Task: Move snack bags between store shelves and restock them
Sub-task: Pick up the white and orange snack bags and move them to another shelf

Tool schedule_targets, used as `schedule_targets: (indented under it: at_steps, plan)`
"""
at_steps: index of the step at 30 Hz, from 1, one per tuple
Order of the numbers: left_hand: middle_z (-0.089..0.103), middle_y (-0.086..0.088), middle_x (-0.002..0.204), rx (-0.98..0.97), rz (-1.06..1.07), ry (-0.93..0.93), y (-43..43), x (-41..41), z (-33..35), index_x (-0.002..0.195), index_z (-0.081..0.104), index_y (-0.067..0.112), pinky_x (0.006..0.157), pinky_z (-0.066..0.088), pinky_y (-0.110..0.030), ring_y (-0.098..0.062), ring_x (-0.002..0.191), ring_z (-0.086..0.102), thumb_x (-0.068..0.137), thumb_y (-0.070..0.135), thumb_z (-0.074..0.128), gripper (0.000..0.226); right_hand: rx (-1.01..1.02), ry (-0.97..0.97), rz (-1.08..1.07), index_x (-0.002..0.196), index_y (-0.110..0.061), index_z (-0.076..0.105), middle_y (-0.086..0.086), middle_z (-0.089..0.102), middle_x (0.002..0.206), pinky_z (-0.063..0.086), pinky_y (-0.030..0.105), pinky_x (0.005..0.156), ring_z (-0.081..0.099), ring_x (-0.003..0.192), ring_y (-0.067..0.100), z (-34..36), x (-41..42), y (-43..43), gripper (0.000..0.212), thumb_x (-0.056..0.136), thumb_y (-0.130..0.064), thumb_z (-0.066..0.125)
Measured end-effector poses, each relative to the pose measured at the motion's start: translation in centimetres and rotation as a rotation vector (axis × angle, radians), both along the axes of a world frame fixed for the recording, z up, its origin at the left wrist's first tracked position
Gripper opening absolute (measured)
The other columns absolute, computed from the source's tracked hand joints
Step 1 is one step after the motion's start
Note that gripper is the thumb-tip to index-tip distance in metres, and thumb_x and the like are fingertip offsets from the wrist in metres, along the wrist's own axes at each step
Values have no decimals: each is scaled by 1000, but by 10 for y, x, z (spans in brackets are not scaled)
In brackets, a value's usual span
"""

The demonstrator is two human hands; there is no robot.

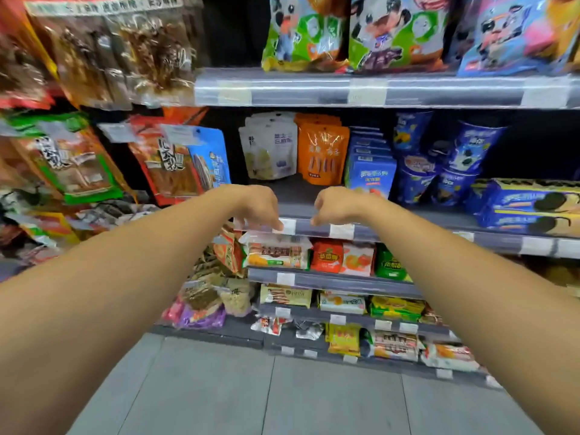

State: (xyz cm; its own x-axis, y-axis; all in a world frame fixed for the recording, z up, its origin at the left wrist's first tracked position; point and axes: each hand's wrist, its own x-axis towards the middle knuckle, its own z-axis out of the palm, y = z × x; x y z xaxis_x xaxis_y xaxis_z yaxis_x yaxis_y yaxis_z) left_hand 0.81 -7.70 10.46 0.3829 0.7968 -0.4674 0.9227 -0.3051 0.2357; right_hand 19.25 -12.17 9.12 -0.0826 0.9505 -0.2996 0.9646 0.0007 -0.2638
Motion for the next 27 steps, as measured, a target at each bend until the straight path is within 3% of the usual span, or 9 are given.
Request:
schedule_targets:
  at_steps: [3, 6, 8, 12, 16, 19, 22, 27]
  plan:
    - [73, -16, 100, 88, -45, -14, 45, -3, -10, 103, 70, 2, 67, 53, -33, -25, 80, 66, 85, 38, 70, 41, 83, 104, -200, 126, 2, 58, 17, 60, 132, 51, 41, 97, 59, 118, 33, -14, -9, 38, 49, 90, -30, 65]
    - [66, -13, 116, 226, -6, -82, 76, -2, -20, 119, 62, 3, 75, 50, -36, -29, 102, 63, 81, 39, 74, 54, 204, 304, -463, 128, -5, 51, 12, 61, 124, 48, 32, 75, 60, 102, 28, -27, -12, 71, 54, 83, -26, 72]
    - [60, -11, 118, 279, 116, -191, 97, 2, -31, 125, 52, 6, 72, 41, -33, -30, 105, 58, 76, 41, 78, 65, 306, 437, -652, 126, -7, 53, 12, 62, 121, 44, 29, 72, 61, 103, 30, -40, -11, 97, 56, 79, -28, 76]
    - [66, -12, 109, 314, 307, -335, 137, 12, -63, 106, 57, 6, 61, 40, -27, -27, 84, 57, 70, 45, 82, 59, 448, 550, -832, 133, -12, 48, 13, 60, 129, 50, 33, 91, 59, 116, 31, -75, -9, 147, 70, 76, -39, 78]
    - [58, -7, 134, 311, 335, -450, 170, 17, -90, 139, 45, 17, 82, 40, -25, -30, 118, 56, 69, 47, 82, 85, 502, 553, -869, 149, -15, 28, 9, 40, 152, 36, 35, 107, 43, 136, 28, -106, -4, 190, 86, 80, -41, 74]
    - [59, -6, 133, 321, 348, -464, 185, 16, -101, 139, 43, 19, 82, 39, -25, -30, 120, 57, 67, 46, 83, 87, 562, 577, -933, 153, -16, 19, 10, 29, 158, 30, 42, 116, 30, 145, 29, -124, 1, 206, 92, 82, -41, 72]
    - [59, -8, 135, 292, 406, -502, 192, 12, -110, 141, 39, 19, 83, 40, -26, -32, 122, 56, 66, 43, 86, 92, 626, 652, -1061, 151, -16, 25, 12, 36, 153, 36, 49, 113, 35, 142, 33, -135, 4, 210, 95, 76, -37, 78]
    - [59, -12, 134, 280, 449, -464, 200, 6, -119, 142, 37, 14, 79, 41, -28, -34, 119, 57, 69, 41, 85, 92, 701, 747, -1114, 150, -15, 27, 13, 40, 150, 38, 49, 111, 39, 139, 33, -141, 1, 216, 98, 72, -36, 83]
